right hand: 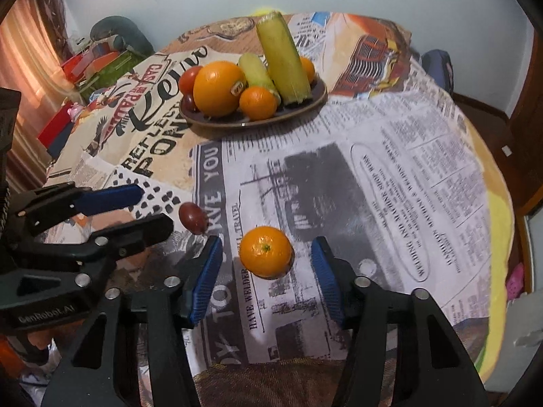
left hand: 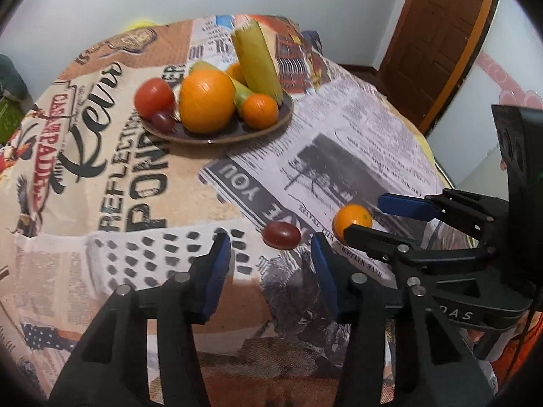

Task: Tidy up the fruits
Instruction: 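Grasp a second dark red grape with the left tool while the right tool grasps another mandarin, then place the grape and mandarin onto the purple plate and open both tools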

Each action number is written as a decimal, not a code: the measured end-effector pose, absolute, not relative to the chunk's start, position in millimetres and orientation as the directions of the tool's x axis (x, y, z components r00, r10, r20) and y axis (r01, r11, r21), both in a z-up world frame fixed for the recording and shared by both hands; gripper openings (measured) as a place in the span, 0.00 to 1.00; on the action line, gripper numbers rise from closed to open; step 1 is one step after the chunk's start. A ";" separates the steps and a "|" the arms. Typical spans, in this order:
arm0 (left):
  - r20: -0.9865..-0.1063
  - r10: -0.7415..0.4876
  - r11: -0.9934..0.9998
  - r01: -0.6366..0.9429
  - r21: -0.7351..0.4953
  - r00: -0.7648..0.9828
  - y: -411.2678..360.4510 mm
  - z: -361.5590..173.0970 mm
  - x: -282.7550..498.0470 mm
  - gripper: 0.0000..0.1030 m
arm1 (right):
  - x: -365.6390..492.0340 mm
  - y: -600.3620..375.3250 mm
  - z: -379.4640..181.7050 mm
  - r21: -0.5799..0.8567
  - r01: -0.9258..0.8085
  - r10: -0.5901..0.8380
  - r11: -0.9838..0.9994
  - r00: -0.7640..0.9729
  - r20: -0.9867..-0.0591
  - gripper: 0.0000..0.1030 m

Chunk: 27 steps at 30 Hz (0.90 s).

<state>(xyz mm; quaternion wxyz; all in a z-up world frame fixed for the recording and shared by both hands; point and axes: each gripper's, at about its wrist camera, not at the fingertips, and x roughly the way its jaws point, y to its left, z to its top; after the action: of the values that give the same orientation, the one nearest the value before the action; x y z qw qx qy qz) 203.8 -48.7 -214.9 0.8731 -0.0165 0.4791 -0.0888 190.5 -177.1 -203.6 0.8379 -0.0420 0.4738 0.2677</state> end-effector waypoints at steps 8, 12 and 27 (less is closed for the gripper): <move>-0.855 -0.194 0.979 0.154 -0.135 0.481 -53.4 -231.6 210.6 0.37 | 192.5 -171.2 -215.9 0.187 -0.510 0.415 0.840 0.381 -0.826 0.31; -0.855 -0.205 0.977 0.155 -0.148 0.476 -53.9 -233.1 215.5 0.33 | 194.4 -176.6 -214.2 0.198 -0.498 0.422 0.844 0.390 -0.818 0.31; -0.828 -0.202 0.979 0.135 -0.153 0.524 -38.7 -219.0 218.8 0.24 | 202.3 -180.2 -190.3 0.184 -0.485 0.424 0.855 0.451 -0.785 0.31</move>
<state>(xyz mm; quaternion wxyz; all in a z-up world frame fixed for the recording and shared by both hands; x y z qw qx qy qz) 218.8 -38.7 -219.0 0.8721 -0.0348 0.4784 -0.0966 202.3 -180.2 -190.3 0.8511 -0.0336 0.4509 0.2670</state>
